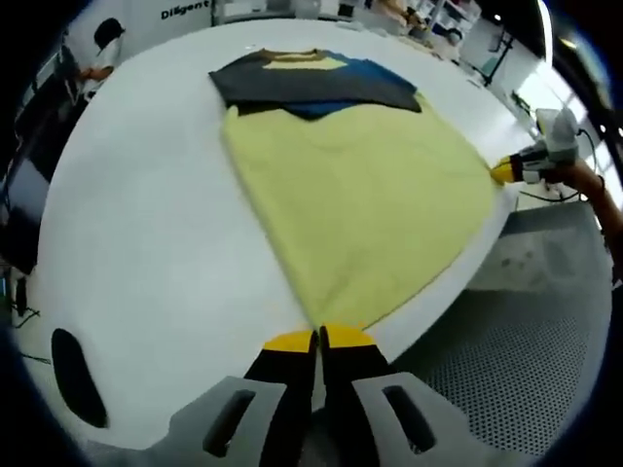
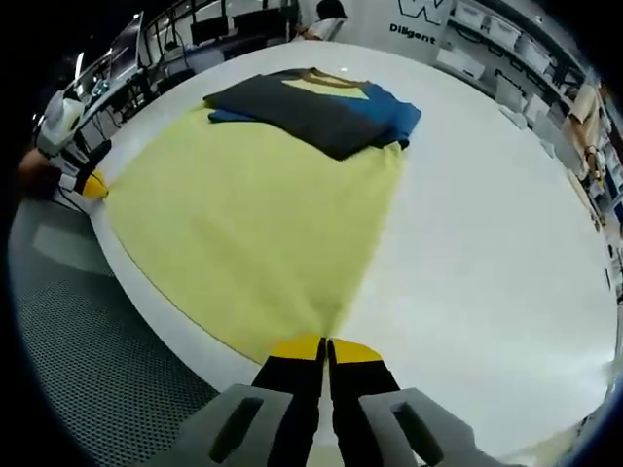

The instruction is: Fold the garment on the visible template until the final outline fits inside the template.

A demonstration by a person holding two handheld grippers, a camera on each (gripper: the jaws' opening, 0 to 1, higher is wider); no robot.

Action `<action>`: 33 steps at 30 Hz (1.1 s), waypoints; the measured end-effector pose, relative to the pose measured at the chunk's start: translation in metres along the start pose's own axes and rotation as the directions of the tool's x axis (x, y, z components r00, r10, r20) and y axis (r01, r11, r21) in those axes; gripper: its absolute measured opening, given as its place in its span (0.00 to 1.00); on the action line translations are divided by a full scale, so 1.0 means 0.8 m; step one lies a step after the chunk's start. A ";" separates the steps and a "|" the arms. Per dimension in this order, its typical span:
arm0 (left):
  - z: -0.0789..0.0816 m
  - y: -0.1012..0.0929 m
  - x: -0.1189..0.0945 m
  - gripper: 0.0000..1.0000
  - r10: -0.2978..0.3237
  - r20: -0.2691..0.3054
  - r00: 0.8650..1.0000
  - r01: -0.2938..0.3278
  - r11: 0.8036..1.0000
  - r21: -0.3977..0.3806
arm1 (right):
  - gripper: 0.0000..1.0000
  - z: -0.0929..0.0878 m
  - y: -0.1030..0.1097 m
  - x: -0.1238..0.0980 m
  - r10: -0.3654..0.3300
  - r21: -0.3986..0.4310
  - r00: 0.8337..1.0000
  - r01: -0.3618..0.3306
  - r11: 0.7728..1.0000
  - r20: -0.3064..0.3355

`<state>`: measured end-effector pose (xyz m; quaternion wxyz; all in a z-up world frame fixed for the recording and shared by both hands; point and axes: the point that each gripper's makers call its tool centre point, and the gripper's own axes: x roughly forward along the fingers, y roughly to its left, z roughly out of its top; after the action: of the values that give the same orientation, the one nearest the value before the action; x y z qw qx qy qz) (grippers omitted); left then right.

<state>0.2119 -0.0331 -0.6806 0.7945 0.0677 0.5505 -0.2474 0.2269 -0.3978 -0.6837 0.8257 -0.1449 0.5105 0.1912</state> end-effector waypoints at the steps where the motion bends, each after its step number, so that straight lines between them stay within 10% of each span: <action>1: -0.003 0.000 -0.001 0.00 -0.005 -0.011 1.000 0.005 1.000 0.009 | 0.00 -0.001 0.002 -0.001 0.004 -0.003 1.000 -0.004 1.000 -0.006; 33: -0.039 -0.002 -0.016 0.00 -0.050 -0.032 0.998 0.050 0.999 -0.007 | 0.00 -0.024 0.034 -0.014 0.051 -0.028 0.997 -0.053 0.998 -0.055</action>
<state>0.1814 -0.0184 -0.6811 0.7793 0.0553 0.5654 -0.2645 0.1947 -0.3843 -0.6832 0.8041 -0.1489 0.5335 0.2160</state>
